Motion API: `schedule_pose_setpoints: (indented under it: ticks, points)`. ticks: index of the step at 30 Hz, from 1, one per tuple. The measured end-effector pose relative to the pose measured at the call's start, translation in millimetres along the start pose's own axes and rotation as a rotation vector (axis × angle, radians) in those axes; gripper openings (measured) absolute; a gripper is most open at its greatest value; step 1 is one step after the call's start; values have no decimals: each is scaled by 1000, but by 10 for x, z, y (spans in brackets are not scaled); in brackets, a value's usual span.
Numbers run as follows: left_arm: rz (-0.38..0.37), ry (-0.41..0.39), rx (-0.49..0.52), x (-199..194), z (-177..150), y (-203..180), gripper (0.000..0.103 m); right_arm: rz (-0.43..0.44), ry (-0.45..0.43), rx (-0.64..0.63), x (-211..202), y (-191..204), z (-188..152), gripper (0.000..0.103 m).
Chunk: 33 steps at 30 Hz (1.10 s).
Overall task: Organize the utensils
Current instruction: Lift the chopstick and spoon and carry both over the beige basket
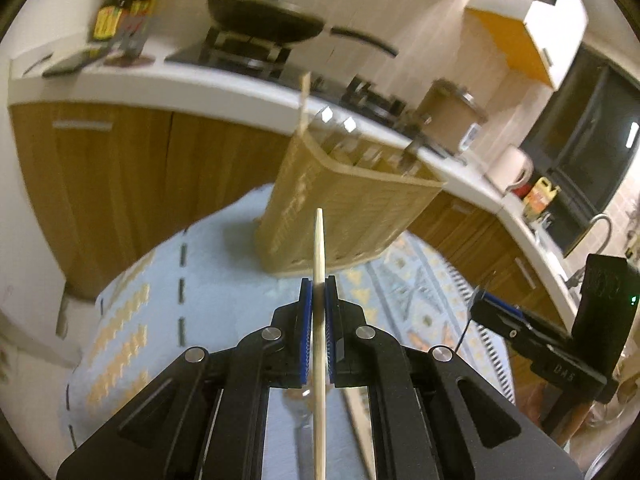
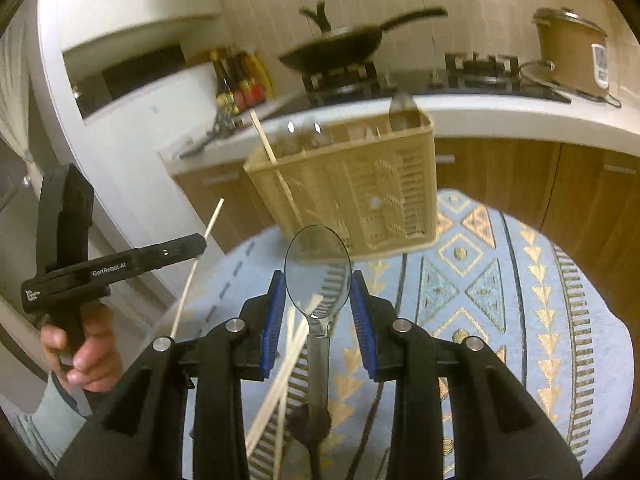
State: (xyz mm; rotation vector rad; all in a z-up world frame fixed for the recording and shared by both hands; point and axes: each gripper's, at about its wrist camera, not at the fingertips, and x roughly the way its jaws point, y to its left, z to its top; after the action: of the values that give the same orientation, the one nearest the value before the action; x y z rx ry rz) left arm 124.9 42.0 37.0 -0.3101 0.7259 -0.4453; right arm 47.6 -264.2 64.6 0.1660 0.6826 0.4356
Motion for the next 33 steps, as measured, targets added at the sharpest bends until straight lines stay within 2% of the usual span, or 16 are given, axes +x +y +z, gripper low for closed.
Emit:
schedule_pose_setpoints:
  ticks: [6,13,18,24,33]
  points:
    - [-12,-135,54,-233,152,-258,4,12,-97,-2,-45,146,262,30]
    - [-17,-316,115,-508,542,-576,4,13,-181,-20,-126,203,659,30]
    - [-19,-440,128,-527,804,-713,4,-7,-224,-47,-134,220,926,30]
    - [-88,-484,106,-328,1064,-677,4,-41,-261,-53,-45,114,1203,30]
    - [-61,-529,75,95,1424,-524,4,-98,-347,-29,62,-143,1688,30]
